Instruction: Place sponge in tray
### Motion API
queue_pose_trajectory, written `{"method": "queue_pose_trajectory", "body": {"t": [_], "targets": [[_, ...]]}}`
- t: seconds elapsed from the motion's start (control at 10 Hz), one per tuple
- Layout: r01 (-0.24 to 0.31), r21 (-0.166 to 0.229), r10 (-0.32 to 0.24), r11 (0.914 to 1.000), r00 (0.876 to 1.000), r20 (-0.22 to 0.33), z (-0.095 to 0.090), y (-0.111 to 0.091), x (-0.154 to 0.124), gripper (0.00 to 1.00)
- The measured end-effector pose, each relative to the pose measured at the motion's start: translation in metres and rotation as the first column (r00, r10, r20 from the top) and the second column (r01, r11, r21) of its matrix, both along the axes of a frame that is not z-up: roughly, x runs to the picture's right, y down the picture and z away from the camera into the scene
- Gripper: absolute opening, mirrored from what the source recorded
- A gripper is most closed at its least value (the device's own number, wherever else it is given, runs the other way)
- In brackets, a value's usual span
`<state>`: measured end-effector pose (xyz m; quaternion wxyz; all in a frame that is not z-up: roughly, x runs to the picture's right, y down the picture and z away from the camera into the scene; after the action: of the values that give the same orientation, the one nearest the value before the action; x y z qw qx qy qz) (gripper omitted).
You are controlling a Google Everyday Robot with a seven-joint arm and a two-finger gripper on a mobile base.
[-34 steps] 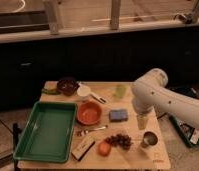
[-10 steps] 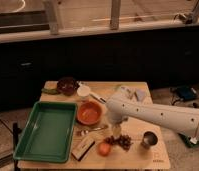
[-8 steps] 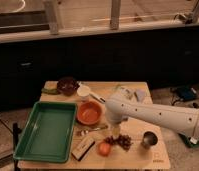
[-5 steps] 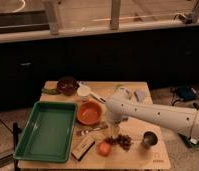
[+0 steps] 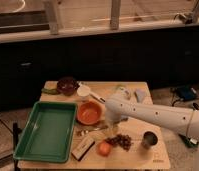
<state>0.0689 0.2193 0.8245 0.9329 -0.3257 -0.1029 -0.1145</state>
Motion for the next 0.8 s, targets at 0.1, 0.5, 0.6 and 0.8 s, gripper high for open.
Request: {"method": "queue_pose_trajectory", "body": {"t": [0.1,0.5,0.6,0.8], "targets": [[0.0,-0.001,0.0,1.0,1.0,0.004,0.003,0.0,-0.002,0.8],[0.004,-0.002,-0.004,1.0,1.0,0.019,0.011,0.0,-0.006,0.8],[0.003,-0.002,-0.003,1.0,1.0,0.021,0.012,0.001,-0.006,0.77],[0.004,-0.001,-0.004,1.0,1.0,0.027,0.016,0.001,-0.009,0.73]]}}
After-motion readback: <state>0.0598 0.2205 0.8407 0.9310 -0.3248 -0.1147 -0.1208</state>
